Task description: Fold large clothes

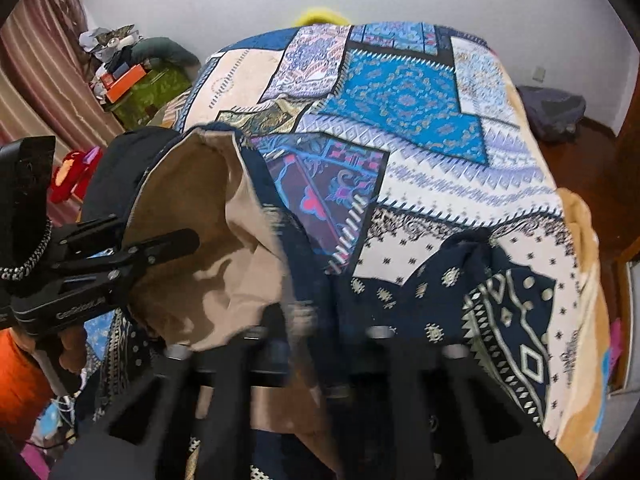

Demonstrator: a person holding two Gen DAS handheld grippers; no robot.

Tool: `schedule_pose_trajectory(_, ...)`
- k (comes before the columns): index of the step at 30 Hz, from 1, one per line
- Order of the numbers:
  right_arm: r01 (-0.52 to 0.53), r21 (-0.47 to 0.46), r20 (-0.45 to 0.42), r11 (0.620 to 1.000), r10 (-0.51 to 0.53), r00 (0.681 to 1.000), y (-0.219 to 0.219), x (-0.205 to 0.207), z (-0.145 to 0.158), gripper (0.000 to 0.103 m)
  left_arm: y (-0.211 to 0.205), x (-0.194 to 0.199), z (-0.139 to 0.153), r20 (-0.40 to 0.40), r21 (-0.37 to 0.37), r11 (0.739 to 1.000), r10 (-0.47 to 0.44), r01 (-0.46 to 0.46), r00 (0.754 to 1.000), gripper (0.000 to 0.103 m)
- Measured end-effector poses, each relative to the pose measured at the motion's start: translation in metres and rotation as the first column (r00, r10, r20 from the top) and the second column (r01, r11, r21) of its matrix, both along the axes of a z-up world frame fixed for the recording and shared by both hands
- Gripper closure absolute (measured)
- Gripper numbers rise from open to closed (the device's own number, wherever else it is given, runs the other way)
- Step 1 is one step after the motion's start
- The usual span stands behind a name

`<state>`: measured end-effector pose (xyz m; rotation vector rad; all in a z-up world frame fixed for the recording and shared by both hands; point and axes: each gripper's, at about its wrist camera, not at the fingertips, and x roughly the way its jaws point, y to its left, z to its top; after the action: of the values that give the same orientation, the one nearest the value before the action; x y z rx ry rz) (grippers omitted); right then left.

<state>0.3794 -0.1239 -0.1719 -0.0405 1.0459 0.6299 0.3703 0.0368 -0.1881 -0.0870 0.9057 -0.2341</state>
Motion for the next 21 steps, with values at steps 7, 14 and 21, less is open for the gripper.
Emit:
schedule_pose_trajectory(7,0.004,0.063,0.042,0.998,-0.006,0.999,-0.014,-0.021,0.027,0.098,-0.001,-0.039,0.028,0.077,-0.011,0.999,-0.042,0.043,0.996,0.096)
schedule_pose_trajectory(14,-0.069,0.077,0.094,0.995,0.062,0.994,-0.023,-0.073,0.051,0.097,-0.002,-0.096,0.040,0.099,-0.019,0.997,-0.072,0.074,0.993,0.096)
schedule_pose_trajectory(21,-0.087,-0.004,0.050,0.996,0.087,0.995,-0.031,-0.117,0.036,0.093,0.004,-0.142,0.008,-0.013,0.035,0.997,-0.074,0.075,0.997,0.090)
